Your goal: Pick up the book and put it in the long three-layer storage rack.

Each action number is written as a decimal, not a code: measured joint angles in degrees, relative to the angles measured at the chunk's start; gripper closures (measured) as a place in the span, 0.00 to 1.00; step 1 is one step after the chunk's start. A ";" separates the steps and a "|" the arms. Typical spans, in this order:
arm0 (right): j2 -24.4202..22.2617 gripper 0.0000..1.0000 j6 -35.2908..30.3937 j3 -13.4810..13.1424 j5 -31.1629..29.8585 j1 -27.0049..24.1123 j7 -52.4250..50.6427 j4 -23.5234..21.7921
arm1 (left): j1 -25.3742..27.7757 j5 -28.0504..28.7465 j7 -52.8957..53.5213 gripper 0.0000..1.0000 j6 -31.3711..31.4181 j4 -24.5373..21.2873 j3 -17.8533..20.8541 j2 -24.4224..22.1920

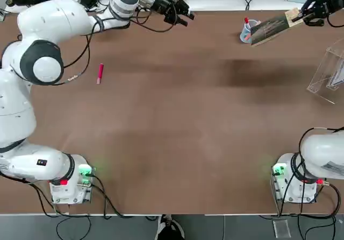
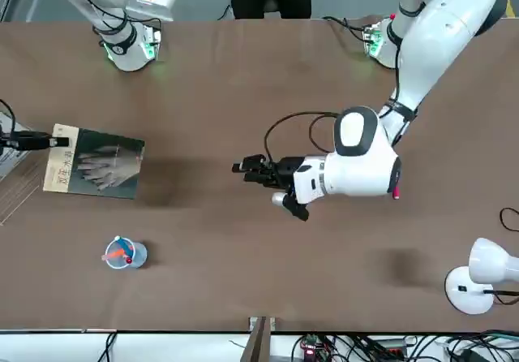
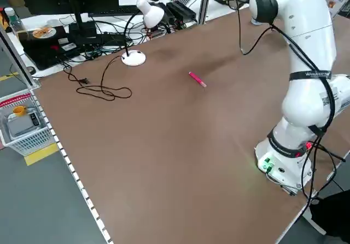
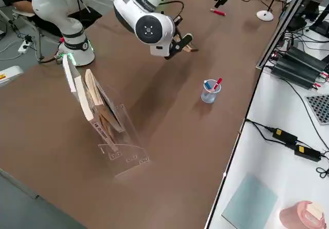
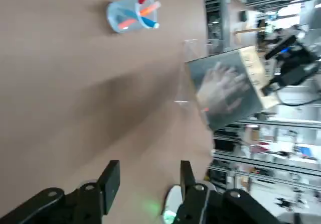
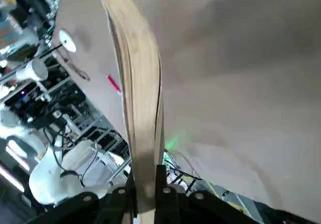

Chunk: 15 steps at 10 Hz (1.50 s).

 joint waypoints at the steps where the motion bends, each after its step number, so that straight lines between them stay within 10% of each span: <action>1: -0.19 0.85 -0.47 -0.01 -0.68 -0.71 1.72 -0.01 | -0.03 2.71 -1.96 0.51 -0.16 -0.07 -0.01 -0.59; 13: -2.25 0.85 -3.63 -0.04 -17.79 -5.23 17.55 3.88 | 6.97 37.38 -14.51 0.39 -8.14 -4.62 0.34 -9.95; 15: -2.24 0.85 -4.10 -0.03 -22.63 -5.26 17.55 4.77 | 6.71 41.16 -17.13 0.25 -10.11 -4.65 0.32 -11.34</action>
